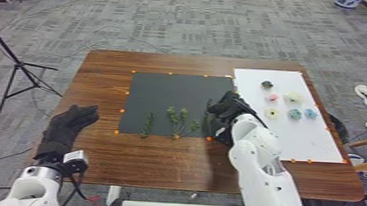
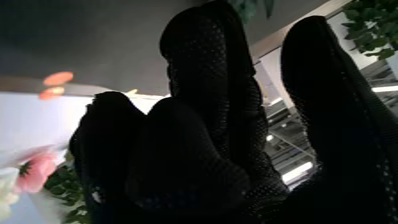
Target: Arrange flowers
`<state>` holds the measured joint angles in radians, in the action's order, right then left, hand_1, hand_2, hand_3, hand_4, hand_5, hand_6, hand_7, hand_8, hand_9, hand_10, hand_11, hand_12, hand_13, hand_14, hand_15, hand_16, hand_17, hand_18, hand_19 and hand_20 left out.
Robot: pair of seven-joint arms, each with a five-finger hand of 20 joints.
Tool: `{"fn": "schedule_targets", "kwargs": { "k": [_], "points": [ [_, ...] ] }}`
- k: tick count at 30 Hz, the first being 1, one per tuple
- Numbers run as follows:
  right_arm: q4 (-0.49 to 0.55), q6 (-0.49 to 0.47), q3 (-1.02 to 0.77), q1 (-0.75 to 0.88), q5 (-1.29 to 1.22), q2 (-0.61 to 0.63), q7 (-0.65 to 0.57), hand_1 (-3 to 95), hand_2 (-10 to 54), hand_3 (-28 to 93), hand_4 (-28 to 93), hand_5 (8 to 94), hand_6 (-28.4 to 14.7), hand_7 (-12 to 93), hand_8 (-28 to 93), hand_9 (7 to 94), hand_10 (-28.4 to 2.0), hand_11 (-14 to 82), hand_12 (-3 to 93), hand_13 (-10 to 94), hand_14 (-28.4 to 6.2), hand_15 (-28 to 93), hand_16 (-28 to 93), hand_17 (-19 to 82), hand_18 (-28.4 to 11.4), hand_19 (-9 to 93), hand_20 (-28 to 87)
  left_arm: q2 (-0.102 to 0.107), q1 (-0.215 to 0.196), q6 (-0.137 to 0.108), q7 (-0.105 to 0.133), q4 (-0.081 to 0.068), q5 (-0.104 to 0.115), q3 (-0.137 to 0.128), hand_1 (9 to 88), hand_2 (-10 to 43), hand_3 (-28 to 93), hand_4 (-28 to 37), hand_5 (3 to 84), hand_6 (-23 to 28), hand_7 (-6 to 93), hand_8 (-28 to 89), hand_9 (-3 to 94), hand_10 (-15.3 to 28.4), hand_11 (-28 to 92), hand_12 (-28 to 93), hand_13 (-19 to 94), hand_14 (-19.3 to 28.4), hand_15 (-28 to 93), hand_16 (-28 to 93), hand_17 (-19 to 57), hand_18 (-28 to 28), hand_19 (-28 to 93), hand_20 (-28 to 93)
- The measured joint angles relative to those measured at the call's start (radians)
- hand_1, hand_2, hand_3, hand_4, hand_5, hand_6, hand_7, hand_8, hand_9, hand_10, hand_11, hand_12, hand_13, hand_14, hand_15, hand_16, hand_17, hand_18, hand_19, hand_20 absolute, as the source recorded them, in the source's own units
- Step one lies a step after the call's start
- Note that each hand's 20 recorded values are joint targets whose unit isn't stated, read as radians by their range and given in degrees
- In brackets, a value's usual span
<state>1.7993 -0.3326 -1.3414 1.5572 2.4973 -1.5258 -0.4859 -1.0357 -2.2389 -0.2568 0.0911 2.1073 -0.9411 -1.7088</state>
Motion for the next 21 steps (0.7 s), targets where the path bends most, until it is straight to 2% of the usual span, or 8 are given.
{"fn": "schedule_targets", "kwargs": {
  "k": [2,4,5,7,11,14,21],
  "points": [
    [0.016,-0.003,0.0,0.004,-0.007,0.006,0.0,36.3,-8.4,65,-9,78.3,-3.8,40,-5,93.4,-10.8,41.1,26.8,94,-0.5,69,21,74,-10.8,93,58,0.0,0.0,0.0,0.0,0.0,0.0,0.0,22.1,11.4,68,-28.3,52.0,4.1,16.5,-6,48.6,14.2,22,13,37,17.6,21,-1,3.9,8.8,6,13],
    [0.035,0.006,0.001,0.011,-0.02,0.014,0.004,32.9,-1.5,65,-10,76.3,-4.2,39,-8,91.8,-11.8,37.0,26.5,94,-0.9,67,22,73,-11.9,93,59,-0.001,0.0,0.0,0.0,0.0,0.0,0.0,22.1,11.4,68,-28.3,52.0,4.1,16.5,-6,48.6,14.2,22,13,37,17.6,21,-1,3.9,8.8,6,13],
    [0.044,0.022,0.001,0.017,-0.035,0.018,0.01,32.3,-0.4,65,-10,75.9,-4.2,38,-8,91.5,-12.0,35.4,26.2,94,-1.2,67,22,73,-12.1,93,59,-0.001,0.0,0.0,0.0,0.0,0.0,0.0,22.1,11.4,68,-28.3,52.0,4.1,16.6,-6,48.6,14.2,22,13,37,17.6,21,-1,3.9,8.8,6,13],
    [0.06,0.085,0.001,0.032,-0.102,0.027,0.04,29.9,4.5,65,-10,74.0,-4.2,35,-7,91.0,-13.4,25.2,23.0,94,-2.0,65,23,71,-13.7,93,59,-0.001,-0.001,0.0,0.0,0.0,0.0,-0.001,22.1,11.4,68,-28.3,52.0,4.2,16.5,-6,48.6,14.2,22,13,37,17.7,21,-1,3.9,8.8,6,13],
    [0.075,0.216,0.001,0.063,-0.302,0.045,0.148,26.6,7.9,65,-10,71.1,-4.4,33,-6,88.6,-14.6,17.2,19.2,94,-2.6,64,23,70,-14.5,93,59,-0.001,-0.001,0.0,0.001,0.0,0.0,-0.001,22.1,11.5,68,-28.3,52.0,4.2,16.3,-6,48.6,14.3,22,13,37,17.5,21,-1,3.9,8.8,6,13],
    [0.082,0.209,0.006,0.077,-0.34,0.056,0.198,25.4,9.0,65,-10,70.1,-4.6,33,-5,86.5,-14.5,14.3,17.1,94,-2.7,64,23,70,-14.5,93,59,-0.002,-0.001,0.0,0.001,0.0,0.0,-0.001,22.0,11.5,68,-28.3,52.0,4.2,16.3,-6,48.7,14.3,22,13,37,17.6,21,-1,3.9,8.8,6,13],
    [0.083,0.173,0.013,0.1,-0.323,0.08,0.213,23.1,11.1,65,-10,67.8,-4.8,37,-4,82.2,-15.2,11.6,14.5,94,-2.7,64,22,70,-14.8,93,59,-0.002,0.0,0.0,0.001,0.0,0.0,-0.001,22.1,11.5,68,-28.3,52.0,4.2,16.5,-6,48.7,14.3,22,13,37,17.6,21,-1,3.9,8.8,6,13]
  ]
}}
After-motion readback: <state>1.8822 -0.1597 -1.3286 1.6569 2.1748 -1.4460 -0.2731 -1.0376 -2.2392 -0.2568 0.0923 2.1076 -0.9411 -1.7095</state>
